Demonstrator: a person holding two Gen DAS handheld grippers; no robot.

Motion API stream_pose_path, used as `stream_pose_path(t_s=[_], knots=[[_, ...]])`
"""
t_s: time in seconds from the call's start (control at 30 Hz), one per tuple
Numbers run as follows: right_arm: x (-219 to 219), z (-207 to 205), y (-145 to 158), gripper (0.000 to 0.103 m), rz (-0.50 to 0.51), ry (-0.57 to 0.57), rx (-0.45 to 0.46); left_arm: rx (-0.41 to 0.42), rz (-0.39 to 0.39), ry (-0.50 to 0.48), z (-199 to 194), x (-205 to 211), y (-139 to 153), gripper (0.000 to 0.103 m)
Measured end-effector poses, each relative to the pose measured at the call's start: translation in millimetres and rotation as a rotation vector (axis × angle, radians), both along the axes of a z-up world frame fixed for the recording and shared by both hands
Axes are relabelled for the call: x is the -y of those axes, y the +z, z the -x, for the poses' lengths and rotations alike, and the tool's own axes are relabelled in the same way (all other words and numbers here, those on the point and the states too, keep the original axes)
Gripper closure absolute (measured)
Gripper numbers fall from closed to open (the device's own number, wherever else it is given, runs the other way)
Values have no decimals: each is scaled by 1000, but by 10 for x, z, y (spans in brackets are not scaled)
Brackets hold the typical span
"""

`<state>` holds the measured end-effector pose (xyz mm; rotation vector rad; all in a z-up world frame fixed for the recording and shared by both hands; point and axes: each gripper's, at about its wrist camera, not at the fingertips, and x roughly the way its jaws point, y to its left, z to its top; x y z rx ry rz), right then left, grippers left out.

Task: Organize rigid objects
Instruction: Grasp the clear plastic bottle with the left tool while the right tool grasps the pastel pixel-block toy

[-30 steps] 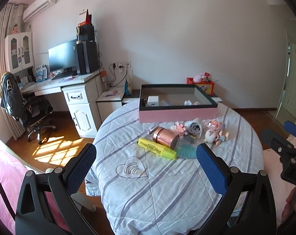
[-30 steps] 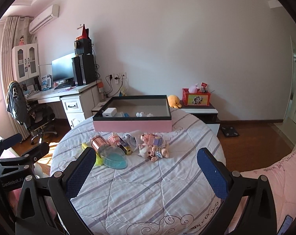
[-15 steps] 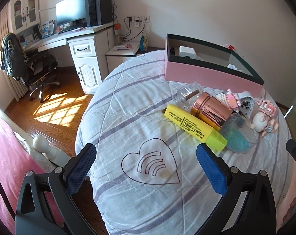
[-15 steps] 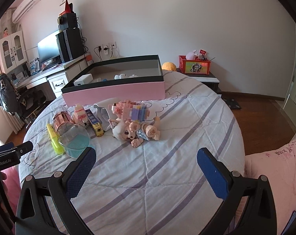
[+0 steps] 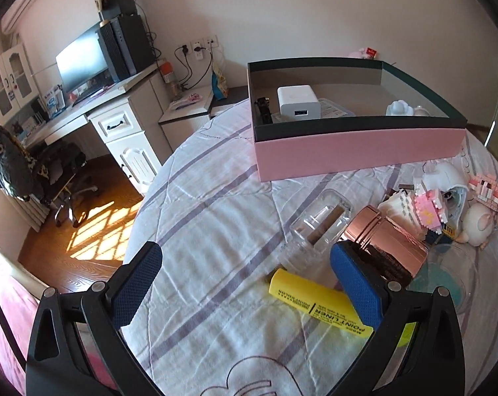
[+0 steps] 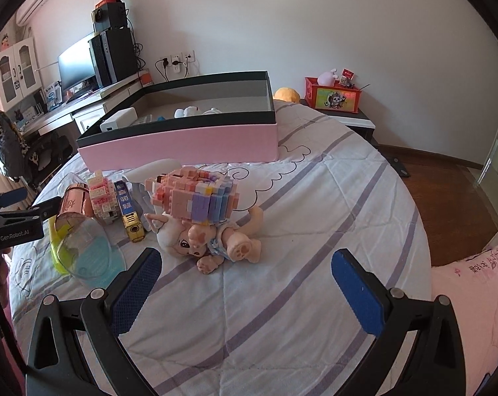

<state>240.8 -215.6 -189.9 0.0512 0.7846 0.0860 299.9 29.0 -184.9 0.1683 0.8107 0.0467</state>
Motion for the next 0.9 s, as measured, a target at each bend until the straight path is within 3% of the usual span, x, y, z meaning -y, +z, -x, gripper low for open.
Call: stream_pose_path(t_s=[0.13, 0.27, 0.33, 0.37, 0.4, 0.53, 0.73, 0.83, 0.9], knots=[[5, -123, -52, 0, -1, 11, -34, -12, -17, -53, -197, 91, -41, 0], [25, -198, -74, 0, -28, 32, -45, -79, 39, -135, -361, 173, -155, 5], [43, -231, -76, 0, -43, 40, -48, -99, 32, -148, -409, 231, -223, 34], [42, -248, -78, 0, -45, 44, -49, -87, 63, -167, -411, 247, -209, 43], [38, -258, -78, 0, -46, 49, -50, -94, 81, -189, -413, 273, -209, 57], [27, -299, -41, 0, -65, 60, -36, -60, 43, -186, -337, 339, -185, 58], [40, -452, 42, 0, -179, 91, -9, -20, 85, -158, -122, 229, -42, 59], [8, -557, 10, 11, -229, 120, -30, -6, 95, -152, -17, 228, 19, 61], [-31, -607, -20, 27, -268, 156, -38, -2, 102, -158, 33, 244, 42, 61]])
